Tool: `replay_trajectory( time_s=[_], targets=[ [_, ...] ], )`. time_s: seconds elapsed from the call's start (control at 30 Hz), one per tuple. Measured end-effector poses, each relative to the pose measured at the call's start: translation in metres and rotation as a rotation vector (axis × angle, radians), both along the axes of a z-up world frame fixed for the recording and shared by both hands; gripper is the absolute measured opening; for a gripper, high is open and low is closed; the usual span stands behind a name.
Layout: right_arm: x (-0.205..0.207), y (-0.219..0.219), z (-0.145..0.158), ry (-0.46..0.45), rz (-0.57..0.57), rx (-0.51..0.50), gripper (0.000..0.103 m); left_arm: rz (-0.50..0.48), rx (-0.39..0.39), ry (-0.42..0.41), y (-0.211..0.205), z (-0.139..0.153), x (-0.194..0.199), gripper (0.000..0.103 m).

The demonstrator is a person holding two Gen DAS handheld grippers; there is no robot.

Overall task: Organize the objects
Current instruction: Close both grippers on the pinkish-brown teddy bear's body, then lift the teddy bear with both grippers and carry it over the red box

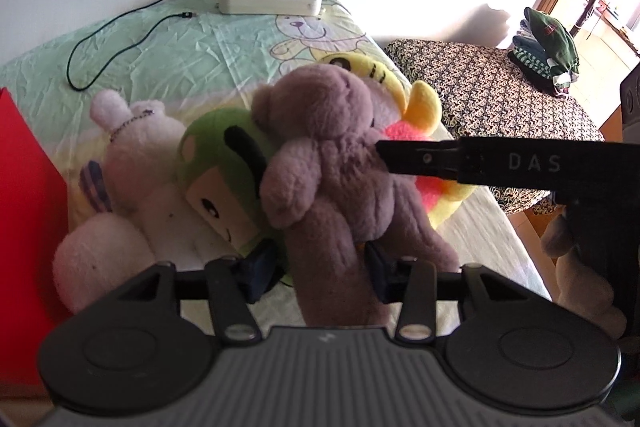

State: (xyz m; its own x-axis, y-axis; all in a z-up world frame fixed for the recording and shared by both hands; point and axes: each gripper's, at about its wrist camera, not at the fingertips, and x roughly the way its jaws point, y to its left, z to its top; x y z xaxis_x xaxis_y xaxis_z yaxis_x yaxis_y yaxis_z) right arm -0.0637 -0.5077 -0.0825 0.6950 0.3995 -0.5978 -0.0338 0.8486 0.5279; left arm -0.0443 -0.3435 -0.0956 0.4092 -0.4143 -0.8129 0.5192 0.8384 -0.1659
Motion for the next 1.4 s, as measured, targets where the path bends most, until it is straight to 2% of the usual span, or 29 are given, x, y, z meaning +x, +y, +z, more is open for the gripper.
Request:
replay_trajectory(
  time_s=[0.03, 0.1, 0.17, 0.23, 0.33, 0.4, 0.57, 0.83, 0.97, 1.1, 1.27, 1.4],
  targets=[
    [-0.001, -0.001, 0.000, 0.008, 0.021, 0.031, 0.033, 0.000, 0.006, -0.003, 0.001, 0.000, -0.002, 0.044],
    [-0.005, -0.002, -0.002, 0.034, 0.062, 0.123, 0.033, 0.002, 0.020, -0.006, 0.007, -0.002, -0.007, 0.044],
    [-0.009, 0.000, -0.005, 0.050, 0.105, 0.170, 0.034, -0.003, 0.027, 0.001, 0.013, -0.005, -0.012, 0.040],
    [-0.012, 0.005, -0.010, 0.070, 0.150, 0.185, 0.034, -0.005, 0.051, 0.010, 0.016, -0.009, -0.019, 0.036],
    [-0.015, 0.013, -0.013, 0.097, 0.182, 0.198, 0.034, 0.000, 0.112, -0.022, 0.013, -0.012, -0.029, 0.036],
    [-0.020, 0.020, -0.006, 0.079, 0.211, 0.170, 0.034, 0.009, 0.119, -0.031, 0.013, -0.010, -0.033, 0.036],
    [-0.037, 0.032, 0.012, 0.017, 0.249, 0.111, 0.034, 0.017, 0.071, -0.054, 0.022, 0.008, -0.044, 0.036],
    [-0.062, 0.022, 0.035, -0.078, 0.228, 0.201, 0.033, 0.015, 0.002, -0.141, 0.032, 0.043, -0.072, 0.036],
    [-0.066, 0.028, 0.051, -0.132, 0.250, 0.268, 0.030, 0.021, -0.059, -0.188, 0.046, 0.066, -0.078, 0.036],
    [-0.070, 0.047, 0.069, -0.188, 0.238, 0.233, 0.028, 0.023, -0.084, -0.223, 0.063, 0.081, -0.075, 0.036],
    [-0.063, 0.076, 0.081, -0.219, 0.234, 0.253, 0.028, 0.041, -0.124, -0.248, 0.102, 0.095, -0.070, 0.036],
    [-0.051, 0.111, 0.087, -0.245, 0.255, 0.240, 0.028, 0.076, -0.118, -0.273, 0.138, 0.100, -0.065, 0.036]
  ],
)
